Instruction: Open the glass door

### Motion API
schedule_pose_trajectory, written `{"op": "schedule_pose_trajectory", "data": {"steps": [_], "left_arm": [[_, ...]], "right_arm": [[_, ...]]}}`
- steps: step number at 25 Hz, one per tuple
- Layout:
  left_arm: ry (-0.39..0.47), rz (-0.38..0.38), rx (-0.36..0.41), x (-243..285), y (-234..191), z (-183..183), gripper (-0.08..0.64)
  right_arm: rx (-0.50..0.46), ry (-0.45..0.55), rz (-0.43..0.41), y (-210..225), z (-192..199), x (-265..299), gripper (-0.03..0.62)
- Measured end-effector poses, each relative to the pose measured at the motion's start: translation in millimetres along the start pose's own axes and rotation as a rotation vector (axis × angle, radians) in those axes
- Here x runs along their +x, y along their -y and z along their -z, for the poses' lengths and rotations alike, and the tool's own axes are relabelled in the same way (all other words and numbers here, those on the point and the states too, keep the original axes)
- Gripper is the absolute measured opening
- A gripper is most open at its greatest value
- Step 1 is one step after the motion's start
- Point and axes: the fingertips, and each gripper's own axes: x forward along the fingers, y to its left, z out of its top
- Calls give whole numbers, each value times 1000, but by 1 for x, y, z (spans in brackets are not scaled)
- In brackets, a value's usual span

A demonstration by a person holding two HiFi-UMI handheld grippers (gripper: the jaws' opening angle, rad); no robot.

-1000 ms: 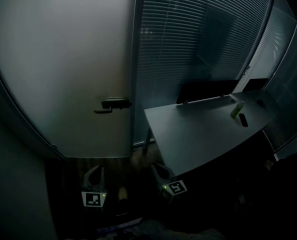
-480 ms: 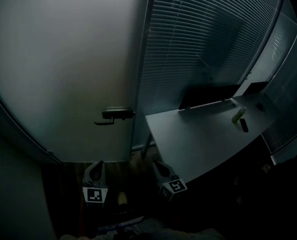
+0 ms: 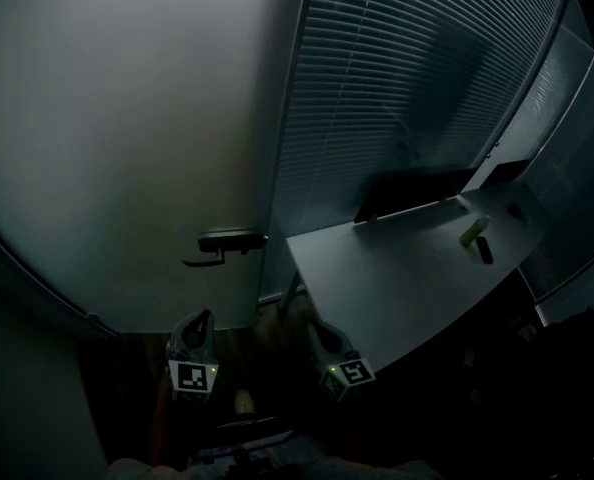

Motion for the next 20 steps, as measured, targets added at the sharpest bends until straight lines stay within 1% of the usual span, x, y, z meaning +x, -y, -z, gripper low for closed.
{"op": "schedule_pose_trajectory", "data": {"steps": [2, 4, 6, 9, 12, 16, 20], "left_arm": [[1, 20, 25, 12, -3, 0, 5], [1, 39, 46, 24, -5, 1, 5], [0, 50, 82, 37, -10, 3, 5], [-23, 65, 140, 53, -21, 9, 5], [-22, 64, 204, 66, -31, 9, 5], [-38, 71, 278, 80, -39, 12, 11], [-51, 86, 313, 86, -42, 12, 21]], "right_arm": [[4, 2, 21, 6, 2, 2, -2], [3, -1, 53, 20, 12, 2, -2], [6, 10, 78, 30, 18, 5, -2], [19, 3, 104, 33, 16, 7, -2], [45, 7, 127, 35, 13, 8, -2], [49, 3, 149, 43, 20, 9, -2], [51, -5, 164, 46, 20, 7, -2]]}}
